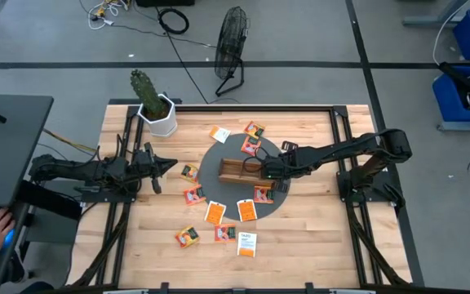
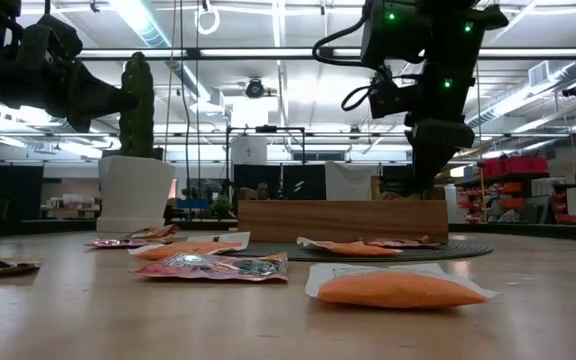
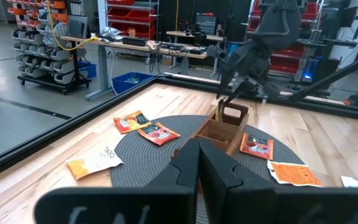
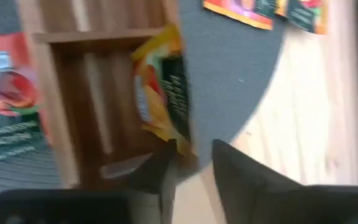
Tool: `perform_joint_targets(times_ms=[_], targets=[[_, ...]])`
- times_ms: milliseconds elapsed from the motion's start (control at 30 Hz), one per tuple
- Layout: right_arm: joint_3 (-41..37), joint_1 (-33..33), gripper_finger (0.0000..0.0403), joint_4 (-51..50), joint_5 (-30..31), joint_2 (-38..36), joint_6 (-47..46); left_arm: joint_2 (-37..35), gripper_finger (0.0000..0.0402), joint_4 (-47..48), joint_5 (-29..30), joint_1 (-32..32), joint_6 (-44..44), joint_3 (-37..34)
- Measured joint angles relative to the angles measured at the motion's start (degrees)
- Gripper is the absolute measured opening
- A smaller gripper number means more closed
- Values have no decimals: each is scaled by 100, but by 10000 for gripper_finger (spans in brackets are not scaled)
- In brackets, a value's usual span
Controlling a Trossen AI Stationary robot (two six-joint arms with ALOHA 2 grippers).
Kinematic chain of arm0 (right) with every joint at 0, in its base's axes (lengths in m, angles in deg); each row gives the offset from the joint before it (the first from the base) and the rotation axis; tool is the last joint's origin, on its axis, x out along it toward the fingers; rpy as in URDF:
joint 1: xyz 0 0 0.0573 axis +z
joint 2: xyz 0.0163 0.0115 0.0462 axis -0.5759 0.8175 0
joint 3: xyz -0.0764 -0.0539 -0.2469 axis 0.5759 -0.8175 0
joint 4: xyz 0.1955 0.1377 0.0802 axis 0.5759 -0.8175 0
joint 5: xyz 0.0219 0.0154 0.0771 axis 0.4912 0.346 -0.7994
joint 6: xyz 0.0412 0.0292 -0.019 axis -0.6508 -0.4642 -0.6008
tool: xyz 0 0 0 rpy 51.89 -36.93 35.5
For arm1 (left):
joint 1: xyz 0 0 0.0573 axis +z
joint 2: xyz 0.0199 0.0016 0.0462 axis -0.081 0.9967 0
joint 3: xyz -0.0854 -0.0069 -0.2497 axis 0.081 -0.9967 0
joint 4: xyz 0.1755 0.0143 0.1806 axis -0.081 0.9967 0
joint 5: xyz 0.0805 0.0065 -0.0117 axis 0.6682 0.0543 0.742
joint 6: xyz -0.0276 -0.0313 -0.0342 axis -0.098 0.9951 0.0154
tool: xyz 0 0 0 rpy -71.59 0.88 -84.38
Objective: Pick & Place Tea
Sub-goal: Put the yellow tea bag into the right section of the wooden organizer, then put the orange tea bag into the middle section of the wooden organizer
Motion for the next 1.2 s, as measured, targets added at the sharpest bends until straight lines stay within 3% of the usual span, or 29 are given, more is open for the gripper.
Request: perform_joint_targets(times_ms=[233, 600, 767, 900, 1200], targets=[[0, 80, 187, -483, 398, -287, -426, 0, 14, 30, 0, 0, -2, 0], [0, 1442, 176, -296, 472, -1048, -970, 0, 14, 121, 2, 0, -4, 0], [-359, 2382, 176, 806, 573, -792, -210, 0, 14, 134, 0, -1, -10, 0], [-770, 2899, 176, 1657, 1076, -439, 389, 0, 14, 135, 0, 0, -11, 0], [-857, 3215, 176, 2037, 1381, 519, 836, 0, 14, 139, 0, 1, 33, 0]])
